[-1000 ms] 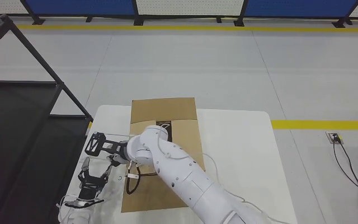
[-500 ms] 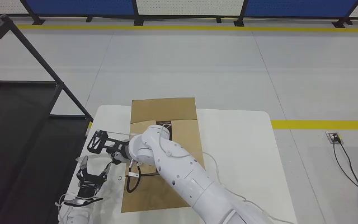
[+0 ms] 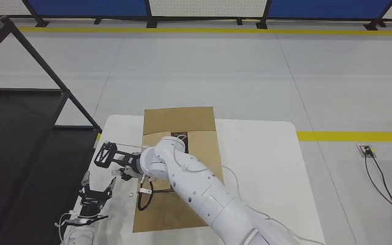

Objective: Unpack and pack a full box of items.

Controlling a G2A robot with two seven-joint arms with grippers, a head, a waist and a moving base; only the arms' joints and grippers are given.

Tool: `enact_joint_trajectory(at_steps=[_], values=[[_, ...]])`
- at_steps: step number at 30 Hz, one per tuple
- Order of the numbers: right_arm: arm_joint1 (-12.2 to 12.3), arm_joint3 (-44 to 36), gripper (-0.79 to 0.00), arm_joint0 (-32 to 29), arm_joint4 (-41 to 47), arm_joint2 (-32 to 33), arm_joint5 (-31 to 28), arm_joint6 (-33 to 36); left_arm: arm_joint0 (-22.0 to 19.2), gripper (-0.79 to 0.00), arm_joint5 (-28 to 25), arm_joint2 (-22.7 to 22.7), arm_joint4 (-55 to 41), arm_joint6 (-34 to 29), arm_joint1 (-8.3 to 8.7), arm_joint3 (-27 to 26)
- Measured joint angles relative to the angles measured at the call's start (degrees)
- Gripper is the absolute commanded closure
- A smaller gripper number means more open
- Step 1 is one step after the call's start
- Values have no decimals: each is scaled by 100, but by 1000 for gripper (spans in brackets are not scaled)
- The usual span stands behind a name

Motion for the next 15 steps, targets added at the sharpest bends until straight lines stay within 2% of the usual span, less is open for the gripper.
enact_joint_trajectory(at_steps=[1, 7, 15], values=[[0, -7, -785, 5, -18, -19, 19, 4, 10, -708, 0, 5, 0, 3, -1, 2], [2, -76, -785, 20, -89, -142, 85, -31, 52, -702, -11, 55, -5, 8, -13, 5], [20, -217, -785, -19, -256, -298, 461, -240, 54, -705, -28, 76, -29, 3, -21, 16]])
